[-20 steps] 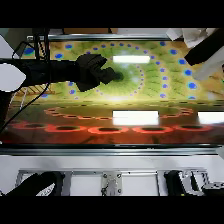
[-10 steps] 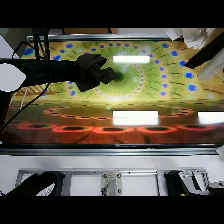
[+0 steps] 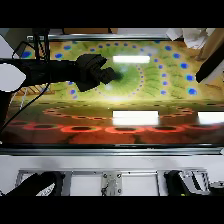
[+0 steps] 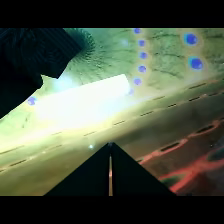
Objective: Fold the clothes and pants, and hang the long-sleeved shirts on hangers.
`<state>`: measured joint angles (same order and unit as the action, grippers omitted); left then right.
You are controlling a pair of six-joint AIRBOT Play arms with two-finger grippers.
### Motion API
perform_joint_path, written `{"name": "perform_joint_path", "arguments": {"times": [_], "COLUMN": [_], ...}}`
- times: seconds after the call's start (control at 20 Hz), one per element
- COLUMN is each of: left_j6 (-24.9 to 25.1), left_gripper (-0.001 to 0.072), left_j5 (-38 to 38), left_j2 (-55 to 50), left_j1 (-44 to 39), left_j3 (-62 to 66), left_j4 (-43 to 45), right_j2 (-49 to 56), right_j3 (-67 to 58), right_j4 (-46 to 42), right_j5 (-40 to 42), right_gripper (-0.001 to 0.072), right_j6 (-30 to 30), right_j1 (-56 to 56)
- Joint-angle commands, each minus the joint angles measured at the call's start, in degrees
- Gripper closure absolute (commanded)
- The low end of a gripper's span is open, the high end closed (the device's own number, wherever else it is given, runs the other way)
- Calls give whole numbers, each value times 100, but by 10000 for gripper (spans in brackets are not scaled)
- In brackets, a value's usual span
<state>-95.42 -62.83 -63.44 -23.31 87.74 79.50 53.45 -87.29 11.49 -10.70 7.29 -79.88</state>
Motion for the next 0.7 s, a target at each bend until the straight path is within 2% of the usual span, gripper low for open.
{"name": "perform_joint_path", "arguments": {"times": [0.0,0.05,0.2,0.4,0.55,0.65], "left_j6": [7,7,7,7,7,7], "left_gripper": [689,689,688,688,688,688], "left_j5": [0,0,0,0,-26,-107], "left_j2": [-2,-2,-2,-4,-2,-2], "left_j1": [-4,-4,-4,-4,-4,-4], "left_j3": [4,4,4,2,2,2], "left_j4": [2,4,2,4,7,7], "right_j2": [-118,-160,-376,-643,-654,-654], "right_j3": [2,4,4,24,240,422], "right_j4": [-37,-37,-37,-39,-136,-669], "right_j5": [-527,-688,-1274,-3025,-3604,-4050], "right_gripper": [345,225,228,228,228,228], "right_j6": [2,2,4,188,393,396], "right_j1": [-2,-2,-2,164,1156,1939]}}
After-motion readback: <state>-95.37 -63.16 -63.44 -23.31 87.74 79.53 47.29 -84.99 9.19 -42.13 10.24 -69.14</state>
